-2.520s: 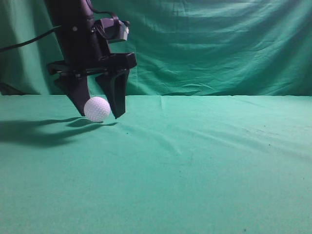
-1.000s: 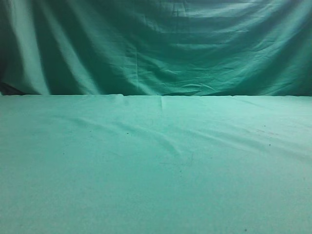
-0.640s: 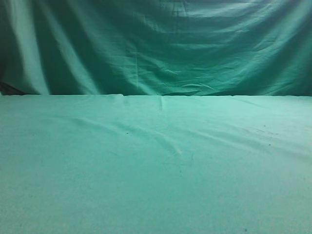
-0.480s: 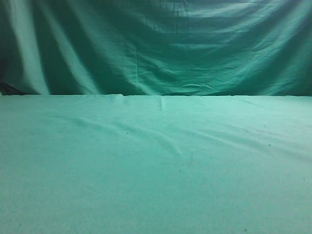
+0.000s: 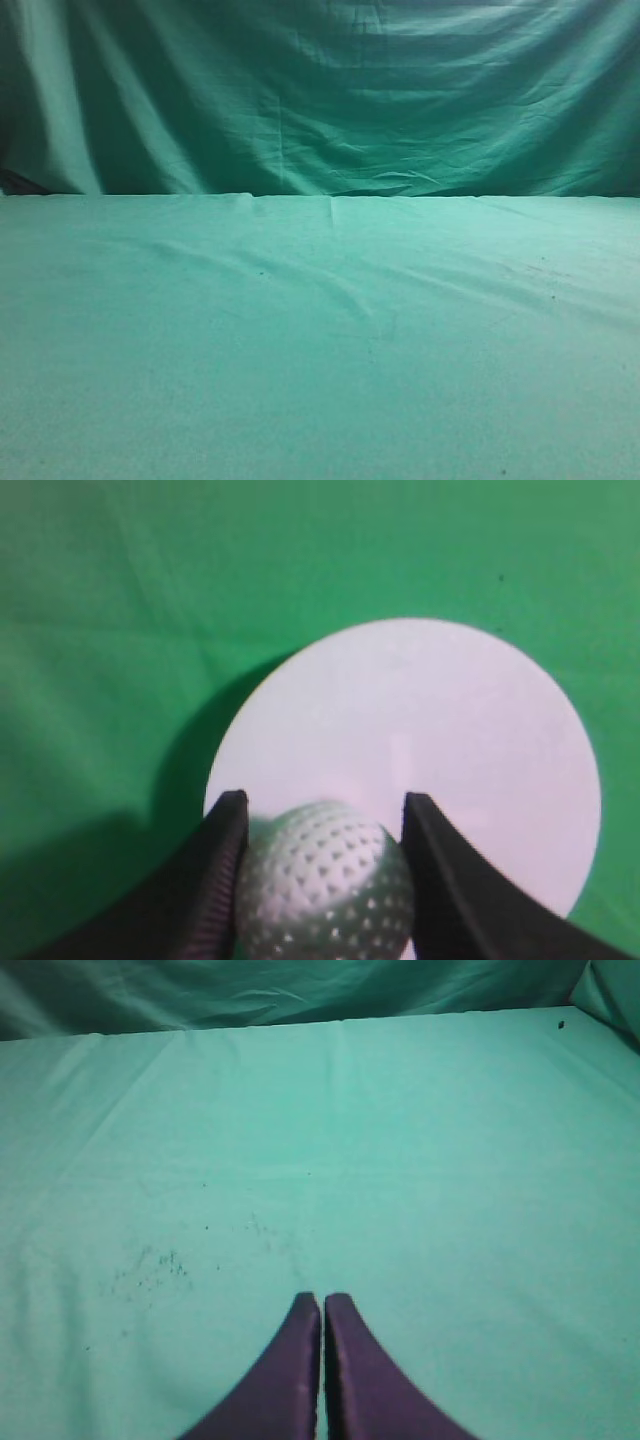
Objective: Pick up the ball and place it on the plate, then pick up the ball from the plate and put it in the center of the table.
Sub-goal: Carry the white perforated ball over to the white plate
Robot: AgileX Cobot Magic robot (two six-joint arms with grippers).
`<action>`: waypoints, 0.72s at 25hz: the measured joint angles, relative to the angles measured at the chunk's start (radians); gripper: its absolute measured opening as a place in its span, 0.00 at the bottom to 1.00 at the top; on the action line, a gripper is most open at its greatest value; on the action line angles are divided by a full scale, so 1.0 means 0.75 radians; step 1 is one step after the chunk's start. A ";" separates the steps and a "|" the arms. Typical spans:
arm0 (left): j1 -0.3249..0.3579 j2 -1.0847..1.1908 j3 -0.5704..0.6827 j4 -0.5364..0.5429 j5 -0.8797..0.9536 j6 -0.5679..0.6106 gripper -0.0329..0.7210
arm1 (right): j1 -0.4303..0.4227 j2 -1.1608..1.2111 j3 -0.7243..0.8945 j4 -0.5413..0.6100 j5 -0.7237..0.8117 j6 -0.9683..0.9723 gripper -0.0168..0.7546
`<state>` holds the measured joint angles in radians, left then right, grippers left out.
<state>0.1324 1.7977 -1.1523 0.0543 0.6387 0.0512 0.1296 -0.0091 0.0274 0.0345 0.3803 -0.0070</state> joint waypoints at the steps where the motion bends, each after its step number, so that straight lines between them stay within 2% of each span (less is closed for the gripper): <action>1: 0.000 0.000 0.000 0.009 -0.007 0.000 0.45 | 0.000 0.000 0.000 0.000 0.000 0.000 0.02; 14: 0.000 0.000 0.000 0.003 -0.044 0.000 0.45 | 0.000 0.000 0.000 0.000 0.000 0.000 0.02; 18: 0.000 0.000 -0.003 -0.093 -0.038 0.000 0.82 | 0.000 0.000 0.000 0.000 0.000 0.000 0.02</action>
<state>0.1324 1.7977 -1.1545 -0.0152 0.6100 0.0512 0.1296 -0.0091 0.0274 0.0345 0.3803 -0.0070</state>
